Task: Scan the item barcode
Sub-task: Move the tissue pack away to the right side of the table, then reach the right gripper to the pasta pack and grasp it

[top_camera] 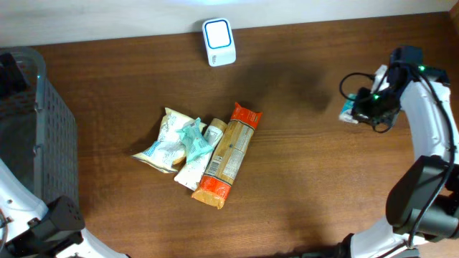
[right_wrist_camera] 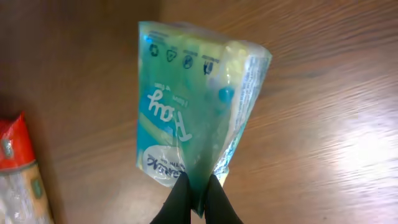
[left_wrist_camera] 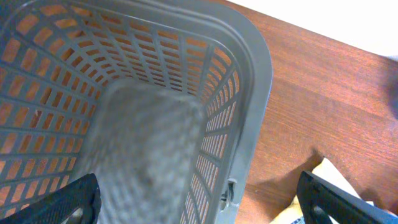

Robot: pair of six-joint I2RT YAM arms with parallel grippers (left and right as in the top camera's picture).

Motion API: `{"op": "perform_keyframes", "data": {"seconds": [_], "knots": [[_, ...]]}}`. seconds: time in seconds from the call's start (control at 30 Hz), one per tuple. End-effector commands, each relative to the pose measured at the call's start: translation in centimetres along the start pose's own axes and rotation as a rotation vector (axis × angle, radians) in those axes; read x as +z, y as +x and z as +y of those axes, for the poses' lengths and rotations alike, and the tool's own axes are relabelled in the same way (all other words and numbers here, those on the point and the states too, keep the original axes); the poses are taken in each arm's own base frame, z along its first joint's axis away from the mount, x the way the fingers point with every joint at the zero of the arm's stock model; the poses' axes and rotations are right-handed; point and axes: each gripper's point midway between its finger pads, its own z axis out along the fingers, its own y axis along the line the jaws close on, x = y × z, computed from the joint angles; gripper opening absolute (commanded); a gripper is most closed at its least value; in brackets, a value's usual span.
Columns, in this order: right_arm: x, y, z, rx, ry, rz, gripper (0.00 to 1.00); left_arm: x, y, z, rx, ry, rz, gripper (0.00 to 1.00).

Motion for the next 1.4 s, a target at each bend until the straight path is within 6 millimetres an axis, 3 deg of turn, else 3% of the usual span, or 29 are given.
{"op": "perform_keyframes", "data": {"seconds": [0.0, 0.1, 0.13, 0.17, 0.23, 0.3, 0.37, 0.47, 0.53, 0.63, 0.73, 0.9, 1.07, 1.13, 1.27, 1.3, 1.33, 1.37], "knots": [[-0.5, -1.5, -3.9, 0.089, 0.086, -0.065, 0.04, -0.1, -0.2, -0.1, 0.014, 0.009, -0.008, 0.99], [-0.5, -1.4, -5.2, 0.106, 0.13, -0.06, 0.04, -0.1, -0.2, -0.1, 0.014, 0.009, -0.008, 0.99], [-0.2, -1.0, -5.6, 0.11, 0.153, -0.038, 0.11, -0.1, -0.2, -0.1, 0.014, 0.009, -0.008, 0.99], [0.0, -0.7, -5.7, 0.112, 0.157, -0.022, 0.32, -0.1, -0.2, -0.1, 0.014, 0.009, -0.008, 0.99], [-0.2, -0.3, -5.4, 0.114, 0.144, -0.001, 0.63, -0.1, -0.2, -0.1, 0.014, 0.009, -0.008, 0.99], [-2.3, -0.5, -4.5, 0.095, 0.122, 0.005, 0.67, -0.1, -0.2, -0.1, 0.014, 0.009, -0.008, 0.99], [-5.5, -1.1, -1.5, 0.007, 0.013, -0.005, 0.67, -0.1, -0.2, -0.1, 0.014, 0.009, -0.008, 0.99], [-8.3, 0.2, 6.9, -0.215, -0.273, 0.017, 0.67, -0.1, -0.2, -0.1, 0.014, 0.009, -0.008, 0.99], [-7.6, 2.7, 12.4, -0.33, -0.378, 0.075, 0.7, -0.1, -0.2, -0.1, 0.014, 0.009, -0.008, 0.99], [-5.8, 6.5, 17.6, -0.474, -0.395, 0.163, 0.7, -0.1, -0.2, -0.1, 0.014, 0.009, -0.008, 0.99], [-3.0, 10.0, 21.0, -0.585, -0.366, 0.266, 0.82, -0.1, -0.2, -0.1, 0.014, 0.009, -0.008, 0.99], [1.9, 12.1, 22.5, -0.61, -0.279, 0.369, 0.82, -0.1, -0.2, -0.1, 0.014, 0.009, -0.008, 0.99], [2.5, 11.9, 23.2, -0.631, -0.246, 0.325, 0.73, -0.1, -0.2, -0.1, 0.014, 0.009, -0.008, 0.99], [2.9, 13.8, 24.6, -0.642, -0.237, 0.345, 0.73, -0.1, -0.2, -0.1, 0.014, 0.009, -0.008, 0.99], [7.1, 19.4, 26.4, -0.562, -0.178, 0.38, 0.67, -0.1, -0.2, -0.1, 0.014, 0.009, -0.008, 0.99], [8.0, 20.7, 26.5, -0.547, -0.169, 0.39, 0.57, -0.1, -0.2, -0.1, 0.014, 0.009, -0.008, 0.99], [8.5, 21.7, 26.3, -0.555, -0.161, 0.403, 0.36, -0.1, -0.2, -0.1, 0.014, 0.009, -0.008, 0.99], [8.9, 22.3, 25.9, -0.559, -0.15, 0.418, 0.33, -0.1, -0.2, -0.1, 0.014, 0.009, -0.008, 0.99]]}}
